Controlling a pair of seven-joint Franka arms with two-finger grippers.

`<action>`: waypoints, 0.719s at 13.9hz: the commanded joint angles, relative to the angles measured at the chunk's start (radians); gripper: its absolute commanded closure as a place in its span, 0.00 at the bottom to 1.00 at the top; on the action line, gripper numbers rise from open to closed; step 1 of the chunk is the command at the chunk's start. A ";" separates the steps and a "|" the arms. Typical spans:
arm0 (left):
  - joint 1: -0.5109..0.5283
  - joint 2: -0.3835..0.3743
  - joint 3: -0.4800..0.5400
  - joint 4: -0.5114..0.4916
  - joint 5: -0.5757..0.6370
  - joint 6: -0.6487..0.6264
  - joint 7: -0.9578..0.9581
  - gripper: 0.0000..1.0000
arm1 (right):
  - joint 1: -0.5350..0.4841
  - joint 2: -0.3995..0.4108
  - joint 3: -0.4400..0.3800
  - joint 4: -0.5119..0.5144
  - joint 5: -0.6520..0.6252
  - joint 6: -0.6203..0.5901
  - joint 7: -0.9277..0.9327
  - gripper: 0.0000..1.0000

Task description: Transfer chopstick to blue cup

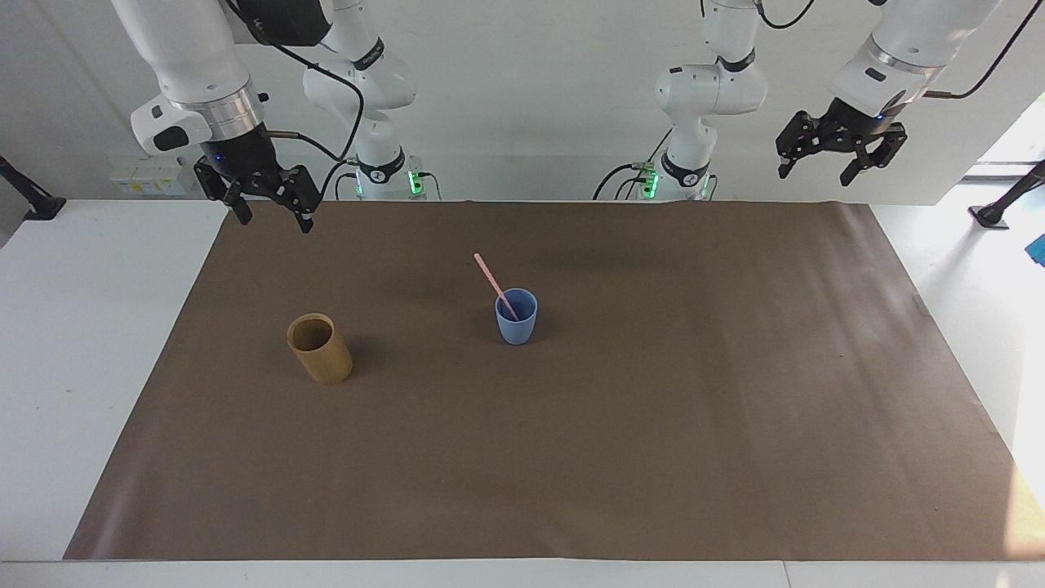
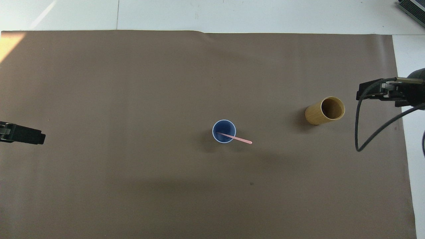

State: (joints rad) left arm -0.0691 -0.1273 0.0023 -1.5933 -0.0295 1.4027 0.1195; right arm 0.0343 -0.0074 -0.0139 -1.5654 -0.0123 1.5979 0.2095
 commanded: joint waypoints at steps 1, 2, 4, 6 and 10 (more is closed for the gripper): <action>0.035 -0.008 -0.005 0.004 -0.006 -0.014 -0.004 0.00 | -0.016 0.009 0.002 0.021 0.009 -0.021 0.005 0.00; 0.034 -0.008 -0.007 0.004 -0.006 -0.014 -0.004 0.00 | -0.028 0.006 -0.001 0.016 0.021 -0.021 0.005 0.00; 0.034 -0.008 -0.007 0.004 -0.006 -0.013 -0.004 0.00 | -0.030 0.003 -0.003 0.016 0.026 -0.013 0.001 0.00; 0.034 -0.008 -0.007 0.004 -0.006 -0.013 -0.004 0.00 | -0.030 0.003 -0.001 0.013 0.026 0.008 -0.030 0.00; 0.034 -0.008 -0.007 0.004 -0.006 -0.014 -0.004 0.00 | -0.028 -0.008 -0.001 -0.008 0.025 0.020 -0.059 0.00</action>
State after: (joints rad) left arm -0.0553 -0.1274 0.0078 -1.5933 -0.0295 1.4027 0.1195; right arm 0.0183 -0.0074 -0.0204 -1.5644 -0.0091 1.6126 0.1806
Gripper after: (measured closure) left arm 0.000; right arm 0.000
